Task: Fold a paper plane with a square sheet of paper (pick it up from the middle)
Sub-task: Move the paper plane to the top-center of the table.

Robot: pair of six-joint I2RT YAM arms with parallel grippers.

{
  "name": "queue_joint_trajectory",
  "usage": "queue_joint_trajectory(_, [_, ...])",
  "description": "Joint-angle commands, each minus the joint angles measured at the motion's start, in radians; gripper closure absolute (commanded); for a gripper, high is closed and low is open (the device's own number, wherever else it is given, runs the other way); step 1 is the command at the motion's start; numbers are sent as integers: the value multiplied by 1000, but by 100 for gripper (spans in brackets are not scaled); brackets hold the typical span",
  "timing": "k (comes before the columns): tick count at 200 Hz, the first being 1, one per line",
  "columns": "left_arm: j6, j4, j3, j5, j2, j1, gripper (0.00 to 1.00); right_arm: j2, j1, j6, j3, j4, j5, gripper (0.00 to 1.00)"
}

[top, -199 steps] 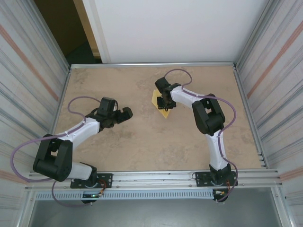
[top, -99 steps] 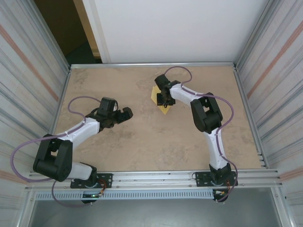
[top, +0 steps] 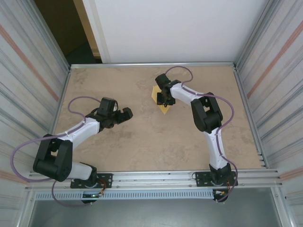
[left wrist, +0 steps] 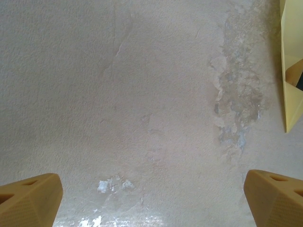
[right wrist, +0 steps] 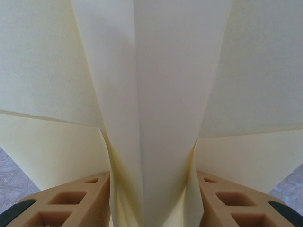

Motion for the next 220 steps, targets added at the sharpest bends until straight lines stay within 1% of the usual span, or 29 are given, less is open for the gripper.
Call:
queue_joint_trajectory(1, [15,-22,19,10,-11,5,1,21,-5,38,18,-34,-7,55])
queue_joint_trajectory(47, [13,-19,17,12,-9,5,1,70,-4,42,38,-58,3,55])
queue_joint_trajectory(104, [19,-35,32,5,-26,4,1,-53,-4,28,71,-53,13,53])
queue_joint_trajectory(170, [34,-75,57,-35,-56,5,1,-132,-7,27,52,-51,-6,52])
queue_joint_trajectory(188, [51,-105,79,-60,-80,6,1,-184,-9,23,35,-43,-1,51])
queue_joint_trajectory(204, [70,-133,98,-106,-113,6,1,-260,-14,17,-10,-15,19,49])
queue_joint_trajectory(220, [95,-148,111,-167,-155,6,1,-367,-27,5,-97,36,65,43])
